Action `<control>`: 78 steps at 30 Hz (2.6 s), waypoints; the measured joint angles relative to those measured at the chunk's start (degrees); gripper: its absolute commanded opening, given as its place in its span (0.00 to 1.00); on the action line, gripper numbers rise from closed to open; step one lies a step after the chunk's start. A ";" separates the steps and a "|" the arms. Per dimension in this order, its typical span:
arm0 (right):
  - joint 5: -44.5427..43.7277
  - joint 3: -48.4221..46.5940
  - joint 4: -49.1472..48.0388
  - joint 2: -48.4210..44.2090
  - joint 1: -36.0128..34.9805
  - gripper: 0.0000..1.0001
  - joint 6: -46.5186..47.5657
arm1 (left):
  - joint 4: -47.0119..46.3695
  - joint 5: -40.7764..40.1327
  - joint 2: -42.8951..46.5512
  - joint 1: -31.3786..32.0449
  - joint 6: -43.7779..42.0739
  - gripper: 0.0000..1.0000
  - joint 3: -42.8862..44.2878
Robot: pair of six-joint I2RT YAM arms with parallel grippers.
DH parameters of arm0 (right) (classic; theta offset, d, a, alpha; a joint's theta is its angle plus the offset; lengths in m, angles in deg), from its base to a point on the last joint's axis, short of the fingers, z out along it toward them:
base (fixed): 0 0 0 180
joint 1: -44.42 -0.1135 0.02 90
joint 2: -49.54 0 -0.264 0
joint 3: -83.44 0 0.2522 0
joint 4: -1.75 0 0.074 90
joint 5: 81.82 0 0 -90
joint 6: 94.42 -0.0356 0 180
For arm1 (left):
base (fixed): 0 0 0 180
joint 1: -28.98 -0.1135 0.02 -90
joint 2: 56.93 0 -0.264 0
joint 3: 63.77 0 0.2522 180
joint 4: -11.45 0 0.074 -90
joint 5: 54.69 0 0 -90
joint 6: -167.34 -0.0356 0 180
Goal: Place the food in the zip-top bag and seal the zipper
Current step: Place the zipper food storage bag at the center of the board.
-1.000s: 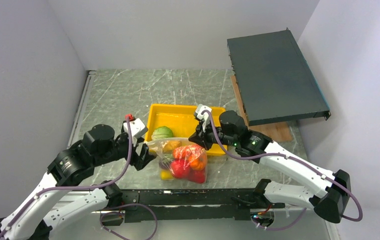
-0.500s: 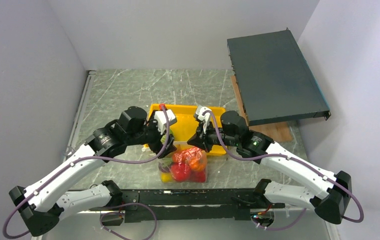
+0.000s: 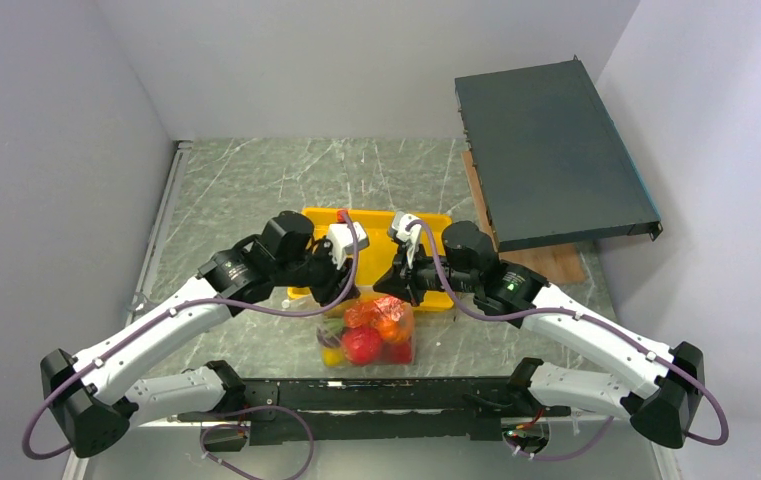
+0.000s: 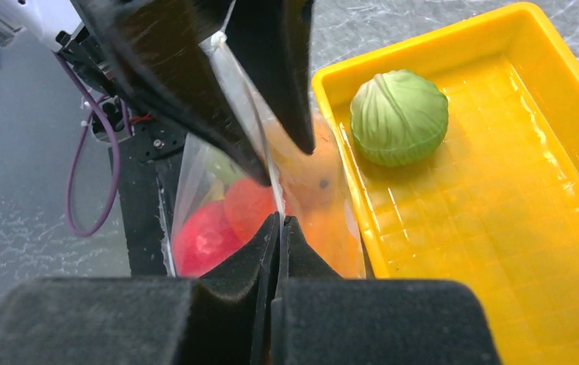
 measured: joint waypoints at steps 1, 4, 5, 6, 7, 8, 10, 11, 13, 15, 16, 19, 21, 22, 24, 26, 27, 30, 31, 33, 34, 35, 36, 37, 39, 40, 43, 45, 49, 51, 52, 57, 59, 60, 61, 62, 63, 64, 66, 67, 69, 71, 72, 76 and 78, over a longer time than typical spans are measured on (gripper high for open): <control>0.11 0.00 0.00 0.00 0.00 0.00 -0.04 | -0.04 0.28 0.00 0.00 0.09 0.20 -0.02; 0.50 0.00 -0.02 0.00 0.00 0.00 -0.02 | 0.00 0.85 0.22 0.00 0.46 0.00 -0.02; 0.44 0.00 -0.04 0.02 0.00 0.00 0.00 | 0.15 0.98 0.46 0.04 0.44 0.00 -0.02; 0.42 0.00 -0.04 0.02 0.00 0.07 0.02 | 0.39 0.98 0.79 0.17 0.55 0.00 -0.02; 0.37 -0.04 -0.17 0.04 0.00 0.17 0.02 | 0.74 0.92 1.29 0.28 0.55 0.00 -0.02; 0.35 -0.13 -0.26 0.04 0.00 0.29 -0.09 | 1.05 0.83 1.75 0.33 0.59 0.00 -0.02; 0.15 -0.50 -0.22 -0.02 -0.11 0.42 -0.28 | 3.15 -0.72 3.48 0.35 0.46 0.00 0.00; -0.31 -0.55 -0.26 -0.22 -0.11 0.46 -0.11 | 4.37 -1.70 4.48 0.26 0.44 0.00 0.00; -1.29 -0.57 -0.26 -0.57 -0.11 0.55 -0.44 | 6.78 -3.74 6.43 0.20 0.46 0.00 0.00; -3.52 -0.63 -0.33 -0.92 -0.11 0.63 -0.52 | 9.86 -6.82 9.01 0.22 0.46 0.00 0.00; -4.92 -0.63 -0.33 -1.18 -0.11 0.66 -0.63 | 10.99 -8.04 10.01 0.22 0.46 0.00 0.00; -9.35 -0.63 -0.61 -2.21 -0.11 0.70 -0.96 | 15.21 -12.92 13.31 0.20 0.44 0.00 0.46; -11.93 -0.63 -1.16 -3.10 -0.04 0.70 -1.09 | 18.23 -16.65 14.97 0.22 0.74 0.00 1.40; -12.83 -0.63 -1.40 -3.48 -0.04 0.70 -1.07 | 19.80 -19.06 15.74 0.22 1.09 0.00 2.03; -13.86 -0.63 -1.81 -3.87 -0.04 0.70 -1.07 | 22.38 -23.71 16.83 0.22 1.95 0.00 3.34; -14.58 -0.63 -1.84 -3.69 -0.04 0.70 -1.07 | 24.79 -29.59 17.46 0.22 2.95 0.00 5.11; -14.73 -0.63 -1.84 -3.48 -0.04 0.70 -1.05 | 25.70 -33.44 17.57 0.22 3.58 0.00 6.10; -14.75 -0.63 -1.75 -2.34 -0.04 0.71 -1.07 | 26.91 -44.44 17.79 0.04 5.20 0.00 7.87; -14.75 -0.63 -1.73 -1.99 -0.04 0.71 -1.07 | 27.02 -47.06 17.79 -0.22 5.64 0.00 8.17; -14.73 -0.63 -1.70 -1.53 -0.04 0.71 -1.07 | 27.19 -51.91 17.42 -1.60 6.21 0.00 8.90; -14.73 -0.63 -1.70 -1.40 -0.04 0.71 -1.09 | 27.04 -53.64 17.00 -2.93 6.21 0.00 9.27; -14.73 -0.63 -1.70 -1.36 -0.04 0.71 -1.09 | 26.58 -55.01 16.39 -4.90 6.12 0.00 9.70; -14.73 -0.63 -1.68 -1.36 -0.04 0.71 -1.07 | 25.94 -55.69 15.80 -6.71 6.03 0.00 9.99; -14.73 -0.63 -1.68 -1.36 -0.04 0.71 -1.07 | 25.09 -55.82 14.86 -9.68 5.97 0.00 10.49; -14.73 -0.66 -1.66 -1.36 -0.04 0.71 -1.07 | 23.34 -55.69 12.72 -15.41 5.79 0.00 11.41; -14.73 -0.66 -1.62 -1.38 -0.04 0.72 -1.07 | 22.34 -55.30 11.34 -18.56 5.77 0.00 11.91; -14.75 -0.72 -1.16 -1.49 -0.04 0.72 -1.07 | 19.15 -53.55 7.34 -25.07 5.51 0.00 13.11; -14.75 -0.72 -0.83 -1.75 -0.04 0.72 -1.07 | 17.03 -51.45 3.48 -28.85 5.46 0.00 14.40; -14.73 -0.72 -0.61 -2.36 -0.04 0.73 -1.07 | 14.05 -46.66 -4.57 -34.32 6.60 0.00 18.75; -14.73 -0.72 -0.61 -2.43 -0.04 0.73 -1.07 | 12.50 -42.07 -9.14 -37.35 7.87 0.00 21.73; -14.73 -0.72 -0.59 -2.40 -0.04 0.73 -1.07 | 11.34 -39.41 -11.61 -38.95 8.63 0.00 23.15; -14.67 -0.72 -0.44 -2.40 -0.04 0.73 -1.55 | 7.58 -29.14 -18.95 -45.64 12.15 0.00 25.92; -14.64 -0.72 -0.46 -2.40 -0.04 0.73 -1.77 | 6.34 -25.59 -20.72 -49.00 13.44 0.00 25.81; -14.62 -0.72 -0.44 -2.40 -0.04 0.73 -1.81 | 5.60 -24.13 -21.16 -50.66 13.94 0.00 25.27; -14.60 -0.72 -0.46 -2.40 -0.04 0.73 -1.92 | 4.83 -22.88 -21.24 -52.17 14.34 0.00 24.50; -14.49 -0.72 -0.48 -2.38 -0.04 0.73 -1.97 | 3.93 -21.38 -21.24 -54.12 15.04 0.00 23.10; -14.45 -0.72 -0.48 -2.38 -0.04 0.73 -1.99 | 3.50 -20.52 -21.24 -55.65 15.37 0.00 21.99; -14.43 -0.72 -0.55 -2.38 -0.04 0.73 -2.01 | 2.58 -19.76 -21.22 -57.59 15.76 0.00 20.33; -14.29 -0.72 -0.92 -2.21 -0.04 0.73 -2.05 | 1.44 -18.71 -21.29 -61.29 16.61 0.00 16.74; -14.23 -0.72 -1.14 -2.08 -0.04 0.73 -2.08 | 1.42 -18.53 -21.38 -62.58 16.79 0.00 15.54; -14.19 -0.72 -1.36 -1.60 -0.04 0.73 -2.12 | 1.60 -18.05 -21.92 -65.22 17.33 0.00 13.60; -14.14 -0.72 -1.36 -1.14 -0.04 0.73 -2.14 | 1.90 -17.55 -22.80 -66.42 17.97 0.09 12.81; -14.14 -0.72 -1.36 -0.87 -0.04 0.73 -2.14 | 1.95 -17.42 -23.21 -66.66 18.21 0.19 12.46; -13.99 -0.72 -1.33 -0.52 -0.04 0.74 -2.58 | 1.97 -16.94 -23.23 -66.60 19.61 0.54 10.01; -14.29 -0.83 -1.20 -0.52 -0.04 0.77 -3.21 | 2.29 -16.96 -22.58 -66.60 20.06 0.63 9.09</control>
